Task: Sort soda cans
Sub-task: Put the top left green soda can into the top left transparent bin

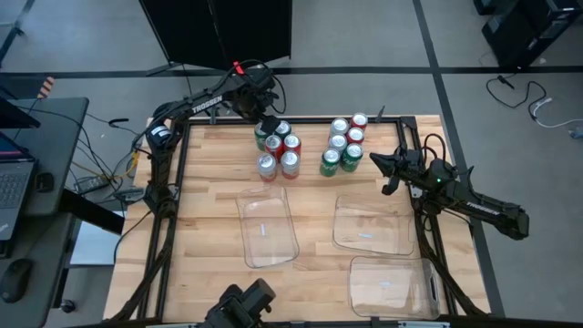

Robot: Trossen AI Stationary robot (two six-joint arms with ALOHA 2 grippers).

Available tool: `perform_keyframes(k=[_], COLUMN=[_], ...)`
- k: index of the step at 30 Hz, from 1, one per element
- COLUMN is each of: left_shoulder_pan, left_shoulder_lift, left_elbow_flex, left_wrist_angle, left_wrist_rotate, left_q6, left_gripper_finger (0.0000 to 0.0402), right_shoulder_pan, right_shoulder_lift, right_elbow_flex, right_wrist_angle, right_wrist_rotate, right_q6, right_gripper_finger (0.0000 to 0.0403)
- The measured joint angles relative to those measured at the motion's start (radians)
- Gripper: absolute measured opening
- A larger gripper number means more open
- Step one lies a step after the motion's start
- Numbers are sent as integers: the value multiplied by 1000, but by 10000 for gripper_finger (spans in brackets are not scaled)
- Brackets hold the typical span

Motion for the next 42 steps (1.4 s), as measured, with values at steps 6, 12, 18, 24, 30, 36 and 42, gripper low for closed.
perform_keyframes(k=[6, 12, 18, 24, 30, 36, 42], left_shoulder_pan=[-4, -5, -4, -5, -4, -3, -3], left_shoulder_lift=[-1, -4, -4, -4, -4, 3, 3], left_elbow_flex=[-38, -48, -49, -49, -48, -4, 69], left_wrist_angle=[-4, 8, 34, 30, 3, -78, -154], left_wrist_rotate=[2, -39, -50, -62, -64, -87, -163], left_q6=[38, 102, 145, 170, 216, 242, 240], left_gripper_finger=[326, 325, 322, 314, 279, 265, 262], right_shoulder_pan=[0, 0, 0, 0, 0, 0, 0], right_shoulder_lift=[0, 0, 0, 0, 0, 0, 0], right_elbow_flex=[0, 0, 0, 0, 0, 0, 0], right_wrist_angle=[0, 0, 0, 0, 0, -1, -1], right_wrist_rotate=[0, 0, 0, 0, 0, 0, 0], right_q6=[-1, -1, 0, 0, 0, 0, 0], right_gripper_finger=[2, 2, 2, 2, 2, 2, 2])
